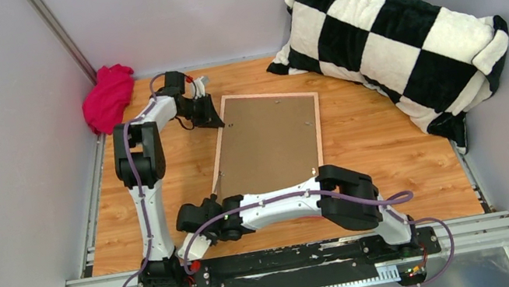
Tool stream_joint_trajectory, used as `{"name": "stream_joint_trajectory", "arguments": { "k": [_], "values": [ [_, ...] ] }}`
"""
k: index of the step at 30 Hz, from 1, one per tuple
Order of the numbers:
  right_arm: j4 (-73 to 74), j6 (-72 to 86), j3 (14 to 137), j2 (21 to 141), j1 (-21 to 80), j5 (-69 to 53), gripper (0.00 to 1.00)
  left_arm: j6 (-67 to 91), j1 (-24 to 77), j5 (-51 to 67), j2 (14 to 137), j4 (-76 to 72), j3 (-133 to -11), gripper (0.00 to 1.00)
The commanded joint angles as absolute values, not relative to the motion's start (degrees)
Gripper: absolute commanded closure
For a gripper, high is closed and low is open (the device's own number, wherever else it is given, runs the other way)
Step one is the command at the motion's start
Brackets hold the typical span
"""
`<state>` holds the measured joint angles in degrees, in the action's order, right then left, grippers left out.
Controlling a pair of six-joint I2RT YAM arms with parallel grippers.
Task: Take the photo out of the frame
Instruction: Release the photo frame item from the photo frame.
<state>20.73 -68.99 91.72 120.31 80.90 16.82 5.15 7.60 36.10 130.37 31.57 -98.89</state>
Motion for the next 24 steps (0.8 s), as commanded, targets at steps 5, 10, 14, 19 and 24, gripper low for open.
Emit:
{"name": "stream_joint_trajectory", "arguments": {
  "k": [5,10,14,19,24],
  "values": [
    [22.59,-67.95,90.26,120.65,79.95,16.32,1.0,3.74,7.91,32.96,135.09,32.02,-97.65,1.0],
    [22.55,-67.92,90.96,120.73,79.53,16.33,1.0,3.7,7.91,32.96,135.03,32.07,-97.65,1.0],
    [23.29,-67.57,91.4,120.59,79.82,16.09,1.0,3.69,7.91,32.96,135.07,32.04,-97.65,1.0],
    [23.11,-67.77,91.22,120.82,79.62,16.52,1.0,3.69,7.91,32.96,135.06,32.04,-97.65,1.0],
    [23.46,-67.45,91.49,120.56,80.02,16.42,1.0,3.69,7.91,33.05,135.09,32.04,-97.65,1.0]
  ]
}}
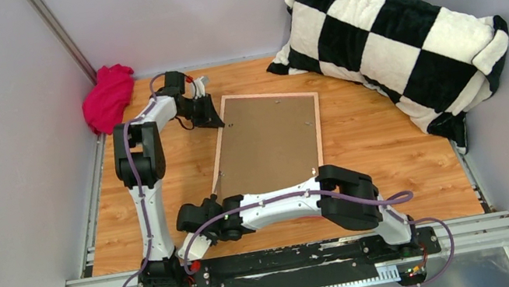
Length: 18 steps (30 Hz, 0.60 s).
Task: Take the photo out of the frame
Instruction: Release the photo frame item from the photo frame.
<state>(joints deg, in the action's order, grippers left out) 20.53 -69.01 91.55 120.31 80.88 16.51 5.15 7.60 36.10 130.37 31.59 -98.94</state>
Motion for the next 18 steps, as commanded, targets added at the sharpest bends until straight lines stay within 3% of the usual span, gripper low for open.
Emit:
{"name": "stream_joint_trajectory", "arguments": {
  "k": [1,18],
  "values": [
    [23.4,-67.77,91.49,120.73,79.92,16.64,1.0,3.69,7.91,33.05,135.07,32.08,-97.65,1.0],
    [24.23,-67.25,92.64,121.03,79.98,16.46,1.0,3.69,7.91,33.09,135.09,32.1,-97.73,1.0]
  ]
}}
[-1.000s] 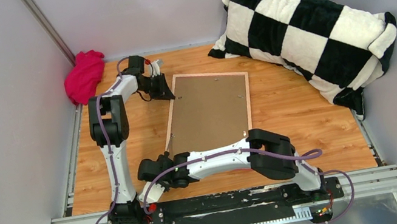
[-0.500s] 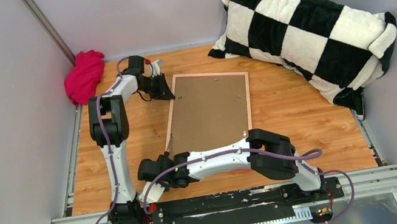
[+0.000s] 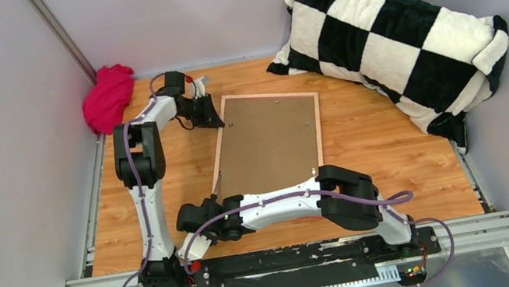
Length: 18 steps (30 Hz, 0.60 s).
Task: Take the photo out of the frame
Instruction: Release the photo frame item from the photo frame.
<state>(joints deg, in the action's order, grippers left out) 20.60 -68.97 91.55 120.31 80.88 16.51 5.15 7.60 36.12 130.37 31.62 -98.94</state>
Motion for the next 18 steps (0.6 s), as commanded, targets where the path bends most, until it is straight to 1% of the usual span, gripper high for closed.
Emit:
{"name": "stream_joint_trajectory", "arguments": {
  "k": [1,18],
  "values": [
    [24.18,-67.36,92.56,121.07,79.94,16.52,1.0,3.69,7.91,33.05,135.15,32.1,-97.73,1.0],
    [23.1,-67.46,89.73,120.09,76.67,16.38,1.0,3.63,7.91,33.19,135.1,32.11,-97.73,1.0]
  ]
}}
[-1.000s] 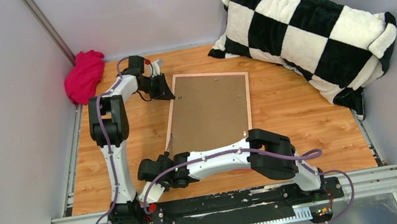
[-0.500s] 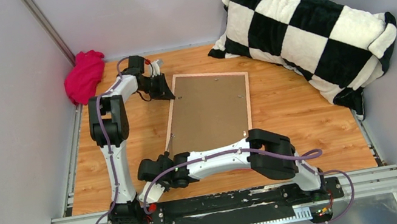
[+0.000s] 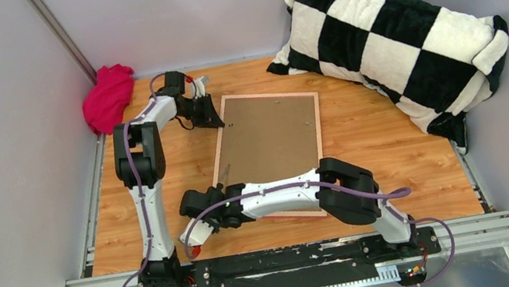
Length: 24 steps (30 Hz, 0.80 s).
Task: Take the photo out of the frame
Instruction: Release the photo frame item from the photo frame.
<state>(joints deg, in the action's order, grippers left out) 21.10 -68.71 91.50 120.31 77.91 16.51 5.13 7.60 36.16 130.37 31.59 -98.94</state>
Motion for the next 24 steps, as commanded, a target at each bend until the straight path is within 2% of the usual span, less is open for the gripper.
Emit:
{"name": "stream_joint_trajectory", "arguments": {
  "k": [1,10,16,24],
  "values": [
    [22.93,-67.37,89.3,119.8,76.64,16.39,1.0,3.66,7.91,33.16,135.1,32.08,-97.73,1.0],
    [22.93,-66.53,87.1,117.1,77.2,16.84,1.0,3.69,7.91,33.13,135.1,32.16,-97.82,1.0],
    [26.74,-62.08,91.12,114.54,74.7,13.78,1.0,3.6,7.91,33.22,135.1,32.13,-97.82,1.0],
    [30.16,-51.74,88.78,103.81,72.9,10.47,1.0,3.69,7.91,33.06,135.2,32.27,-97.91,1.0]
  ]
}}
